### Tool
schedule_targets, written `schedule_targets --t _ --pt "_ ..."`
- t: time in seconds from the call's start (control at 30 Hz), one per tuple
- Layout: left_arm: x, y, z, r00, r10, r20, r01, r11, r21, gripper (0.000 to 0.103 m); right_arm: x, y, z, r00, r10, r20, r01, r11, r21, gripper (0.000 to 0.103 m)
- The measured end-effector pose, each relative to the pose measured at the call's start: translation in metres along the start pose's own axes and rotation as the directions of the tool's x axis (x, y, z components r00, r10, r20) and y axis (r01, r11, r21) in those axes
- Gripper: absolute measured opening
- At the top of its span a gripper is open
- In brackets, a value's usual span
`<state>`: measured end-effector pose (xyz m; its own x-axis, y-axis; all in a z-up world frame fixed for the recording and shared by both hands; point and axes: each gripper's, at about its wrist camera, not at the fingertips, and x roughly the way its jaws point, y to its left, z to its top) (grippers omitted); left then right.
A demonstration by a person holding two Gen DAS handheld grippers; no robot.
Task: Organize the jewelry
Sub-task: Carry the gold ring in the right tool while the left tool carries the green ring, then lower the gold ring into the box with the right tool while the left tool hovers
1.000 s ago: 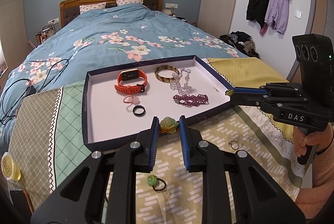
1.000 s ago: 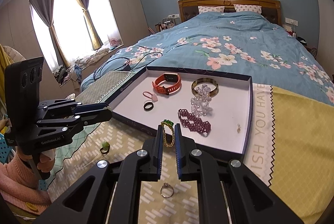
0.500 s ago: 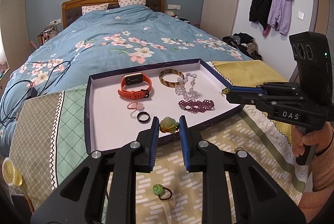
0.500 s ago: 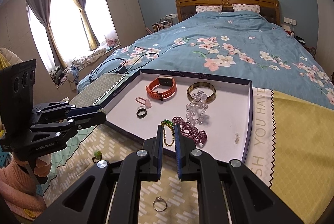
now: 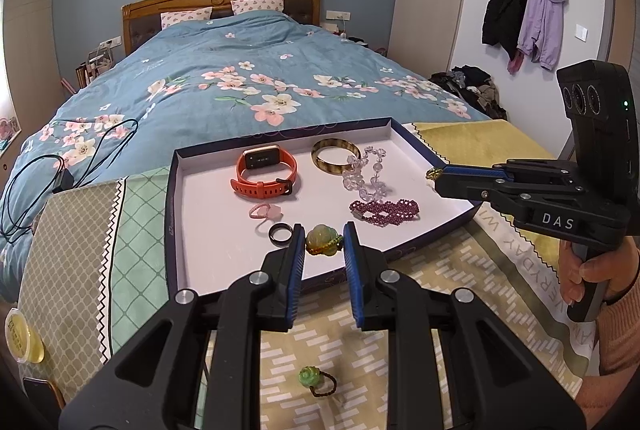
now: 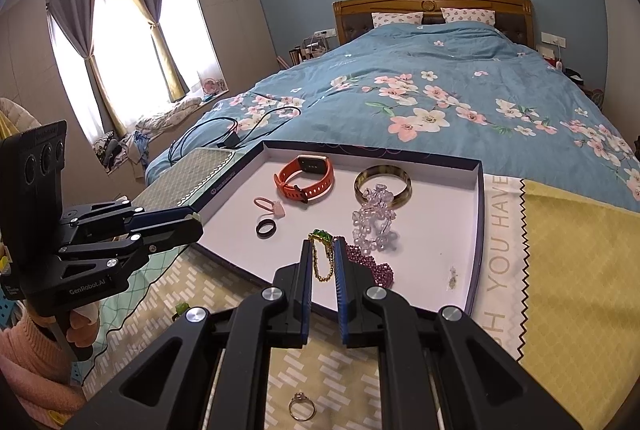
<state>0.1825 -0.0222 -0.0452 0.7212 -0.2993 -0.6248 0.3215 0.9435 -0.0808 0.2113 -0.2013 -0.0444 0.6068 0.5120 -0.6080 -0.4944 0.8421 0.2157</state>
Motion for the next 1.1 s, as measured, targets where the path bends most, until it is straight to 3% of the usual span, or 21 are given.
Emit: schedule_targets --t 1.1 --pt "0.017 0.009 0.007 1.000 0.028 -0.012 -0.028 1.000 -0.006 0.020 0.018 -0.013 0.009 1.000 -0.015 -0.020 0.015 1.000 0.018 0.009"
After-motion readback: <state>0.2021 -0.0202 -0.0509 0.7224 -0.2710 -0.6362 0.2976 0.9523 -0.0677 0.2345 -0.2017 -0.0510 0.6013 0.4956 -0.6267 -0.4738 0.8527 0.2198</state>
